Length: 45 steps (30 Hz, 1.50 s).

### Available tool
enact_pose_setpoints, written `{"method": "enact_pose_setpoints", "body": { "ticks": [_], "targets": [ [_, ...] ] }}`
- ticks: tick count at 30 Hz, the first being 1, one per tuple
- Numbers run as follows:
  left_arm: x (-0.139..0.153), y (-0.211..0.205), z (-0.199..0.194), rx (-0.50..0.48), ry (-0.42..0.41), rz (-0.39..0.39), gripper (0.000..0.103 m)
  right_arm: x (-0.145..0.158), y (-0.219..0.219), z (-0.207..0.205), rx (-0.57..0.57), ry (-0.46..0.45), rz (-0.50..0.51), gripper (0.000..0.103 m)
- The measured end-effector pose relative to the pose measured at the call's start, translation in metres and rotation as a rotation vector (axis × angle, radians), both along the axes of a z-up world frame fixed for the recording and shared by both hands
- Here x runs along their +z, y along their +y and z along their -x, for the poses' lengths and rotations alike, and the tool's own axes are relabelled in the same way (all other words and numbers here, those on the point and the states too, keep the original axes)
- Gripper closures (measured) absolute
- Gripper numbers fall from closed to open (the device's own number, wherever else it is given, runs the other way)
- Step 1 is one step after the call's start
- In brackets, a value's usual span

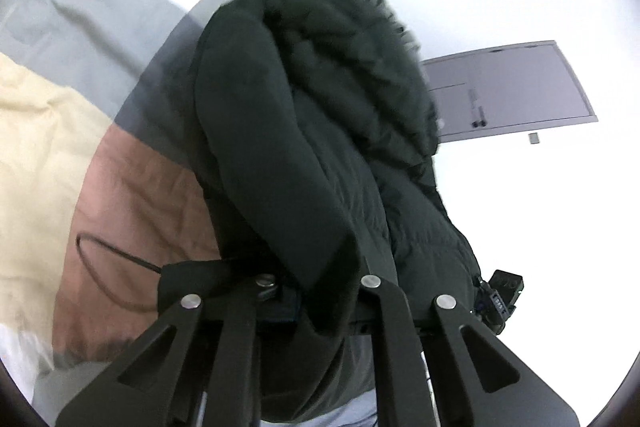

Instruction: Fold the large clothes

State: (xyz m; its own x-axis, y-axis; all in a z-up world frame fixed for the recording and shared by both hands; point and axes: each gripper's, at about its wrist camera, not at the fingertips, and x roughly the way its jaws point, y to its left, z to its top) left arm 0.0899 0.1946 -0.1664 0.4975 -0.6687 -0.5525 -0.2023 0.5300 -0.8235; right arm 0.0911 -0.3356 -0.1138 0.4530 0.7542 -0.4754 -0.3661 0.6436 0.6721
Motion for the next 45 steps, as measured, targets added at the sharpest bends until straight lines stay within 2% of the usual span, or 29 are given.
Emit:
{"method": "enact_pose_setpoints", "body": {
  "ticks": [3, 8, 12, 15, 21, 28, 33, 36, 38, 40, 45],
  "targets": [
    [0.019, 0.0, 0.03, 0.035, -0.066, 0.011, 0.093, 0.018, -0.01, 0.015, -0.014, -0.047, -0.04, 0.099],
    [0.035, 0.001, 0.089, 0.085, -0.127, 0.087, 0.095, 0.035, -0.028, 0.048, -0.046, -0.068, -0.088, 0.099],
    [0.046, 0.004, 0.124, 0.136, -0.116, 0.147, 0.095, 0.041, -0.032, 0.079, -0.057, -0.064, -0.088, 0.099],
    [0.065, 0.01, 0.145, 0.18, -0.118, 0.121, 0.096, 0.045, -0.035, 0.103, -0.061, -0.074, -0.092, 0.099],
    [0.076, 0.006, 0.165, 0.193, -0.138, 0.141, 0.096, 0.05, -0.047, 0.135, -0.123, -0.053, -0.108, 0.099],
    [0.082, 0.003, 0.143, 0.155, -0.15, 0.072, 0.097, 0.038, -0.056, 0.116, -0.17, 0.001, -0.118, 0.099],
    [0.088, 0.008, 0.127, 0.142, -0.138, 0.066, 0.097, 0.042, -0.06, 0.095, -0.226, 0.033, -0.139, 0.099],
    [0.098, 0.01, 0.115, 0.133, -0.148, 0.035, 0.097, 0.05, -0.059, 0.082, -0.238, 0.035, -0.128, 0.099],
    [0.103, 0.011, 0.104, 0.136, -0.153, 0.018, 0.097, 0.055, -0.058, 0.075, -0.243, 0.024, -0.105, 0.099],
    [0.107, 0.01, 0.091, 0.142, -0.149, 0.004, 0.097, 0.057, -0.059, 0.066, -0.263, 0.051, -0.123, 0.099],
    [0.12, 0.006, 0.05, 0.14, -0.147, -0.07, 0.097, 0.062, -0.06, 0.04, -0.297, 0.07, -0.115, 0.099]
  ]
}}
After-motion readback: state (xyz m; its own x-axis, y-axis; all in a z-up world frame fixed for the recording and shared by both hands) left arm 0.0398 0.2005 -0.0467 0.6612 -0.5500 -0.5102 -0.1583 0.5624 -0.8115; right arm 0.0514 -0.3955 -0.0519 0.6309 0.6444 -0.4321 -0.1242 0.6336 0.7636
